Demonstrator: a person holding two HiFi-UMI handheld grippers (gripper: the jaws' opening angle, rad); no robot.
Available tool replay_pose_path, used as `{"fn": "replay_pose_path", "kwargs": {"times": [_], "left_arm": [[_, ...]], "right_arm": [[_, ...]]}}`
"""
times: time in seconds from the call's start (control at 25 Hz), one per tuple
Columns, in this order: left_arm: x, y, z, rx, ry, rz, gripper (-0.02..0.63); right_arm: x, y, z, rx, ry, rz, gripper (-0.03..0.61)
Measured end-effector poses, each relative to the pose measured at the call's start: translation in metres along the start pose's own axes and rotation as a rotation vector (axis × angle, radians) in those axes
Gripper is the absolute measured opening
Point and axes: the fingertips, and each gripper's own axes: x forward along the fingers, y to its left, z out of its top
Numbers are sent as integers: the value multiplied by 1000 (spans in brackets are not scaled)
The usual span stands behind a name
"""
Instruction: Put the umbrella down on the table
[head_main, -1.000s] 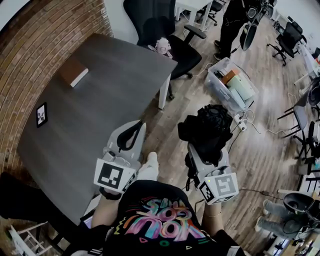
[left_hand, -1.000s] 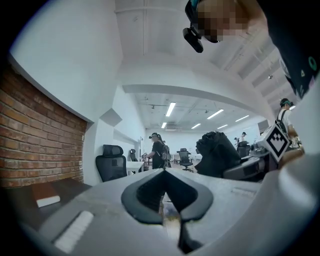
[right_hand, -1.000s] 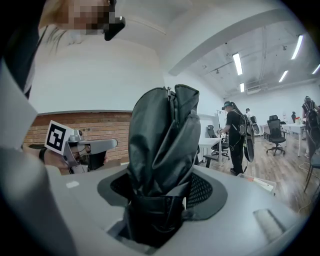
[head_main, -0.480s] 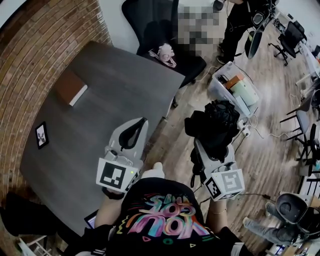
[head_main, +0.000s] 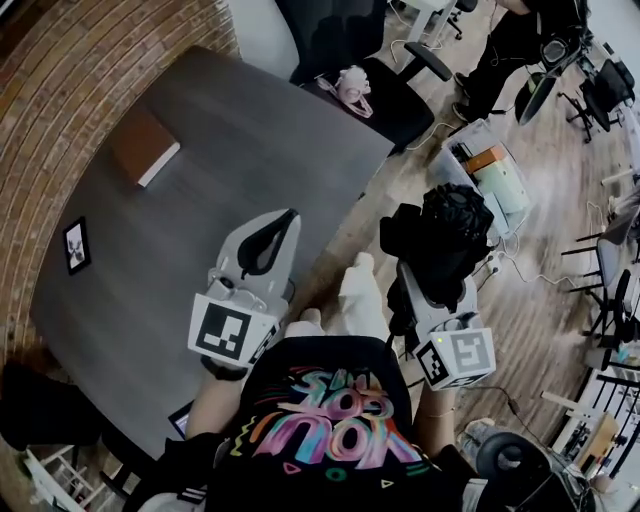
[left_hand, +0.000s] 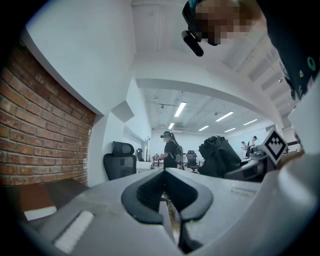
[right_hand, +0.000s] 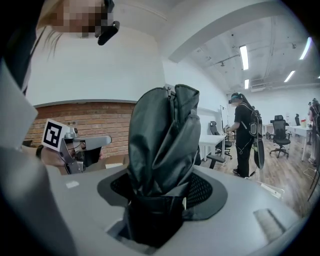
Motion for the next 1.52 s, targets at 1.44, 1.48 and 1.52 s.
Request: {"fn": "replay_pose_path", "kwargs": {"times": [1.44, 1.48, 1.52], "left_arm": [[158, 185, -10, -50, 131, 890, -2], [153, 188, -9, -48, 131, 901, -2], [149, 191, -9, -45, 131, 912, -2]], "right_arm": [[389, -66, 88, -154, 149, 871, 262], [391, -59, 88, -155, 153, 884, 262], [394, -54, 87, -156, 155, 894, 262]]}}
